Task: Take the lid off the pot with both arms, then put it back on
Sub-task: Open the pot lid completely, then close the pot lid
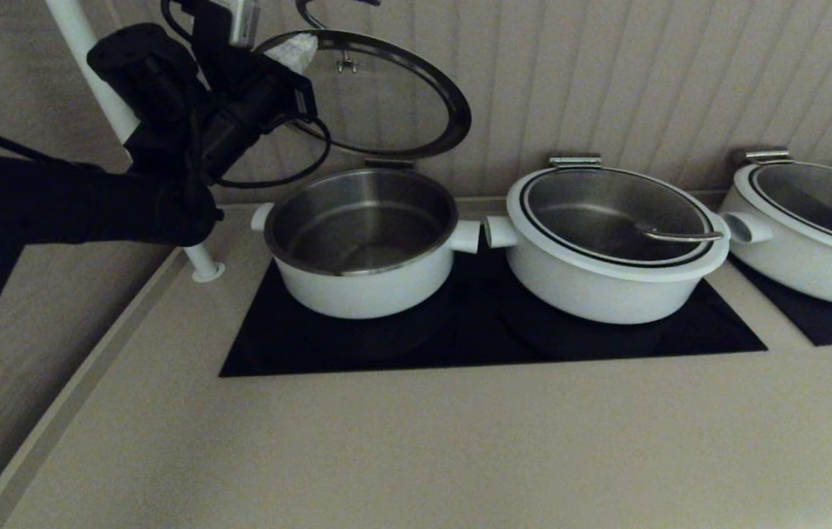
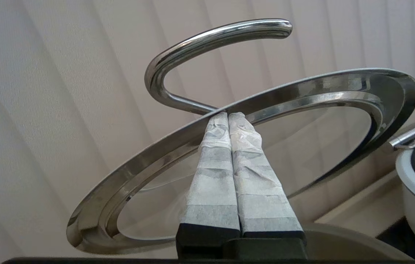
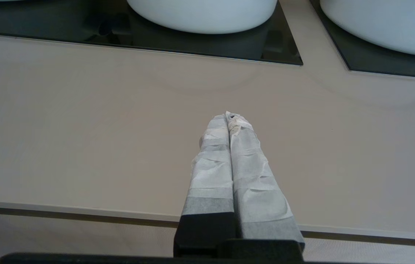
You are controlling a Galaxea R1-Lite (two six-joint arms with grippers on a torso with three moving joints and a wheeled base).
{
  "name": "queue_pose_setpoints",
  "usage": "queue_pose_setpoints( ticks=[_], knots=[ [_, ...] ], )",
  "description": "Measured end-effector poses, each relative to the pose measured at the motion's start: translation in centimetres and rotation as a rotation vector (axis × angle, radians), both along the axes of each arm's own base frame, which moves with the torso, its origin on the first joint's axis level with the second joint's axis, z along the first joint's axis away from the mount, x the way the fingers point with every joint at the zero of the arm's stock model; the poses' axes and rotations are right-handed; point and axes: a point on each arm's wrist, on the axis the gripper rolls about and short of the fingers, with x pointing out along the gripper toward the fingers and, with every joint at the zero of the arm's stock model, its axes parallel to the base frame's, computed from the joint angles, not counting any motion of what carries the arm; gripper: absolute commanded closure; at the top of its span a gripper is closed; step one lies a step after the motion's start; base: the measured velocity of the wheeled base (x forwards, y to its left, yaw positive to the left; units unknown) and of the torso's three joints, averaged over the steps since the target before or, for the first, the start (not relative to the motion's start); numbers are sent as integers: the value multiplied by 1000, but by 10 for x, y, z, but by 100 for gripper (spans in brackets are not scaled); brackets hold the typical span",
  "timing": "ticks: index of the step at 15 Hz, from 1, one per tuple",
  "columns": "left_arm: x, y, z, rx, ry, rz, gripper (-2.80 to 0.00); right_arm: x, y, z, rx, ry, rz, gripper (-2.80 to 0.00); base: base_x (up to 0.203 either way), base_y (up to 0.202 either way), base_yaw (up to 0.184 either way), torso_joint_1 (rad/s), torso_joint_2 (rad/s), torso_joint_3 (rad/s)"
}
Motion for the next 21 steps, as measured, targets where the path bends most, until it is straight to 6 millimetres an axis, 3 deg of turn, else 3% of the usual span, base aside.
queue_pose_setpoints(
  ticks=[11,17,21],
  knots=[
    [-49,12,-20,34,146,5,0,0,0,0,0,0,0,0,0,0,0,0,0,0],
    [-68,19,5,23,81,9,0,0,0,0,0,0,0,0,0,0,0,0,0,0],
    [-69,31,26,23,66,36,0,0,0,0,0,0,0,0,0,0,0,0,0,0]
  ],
)
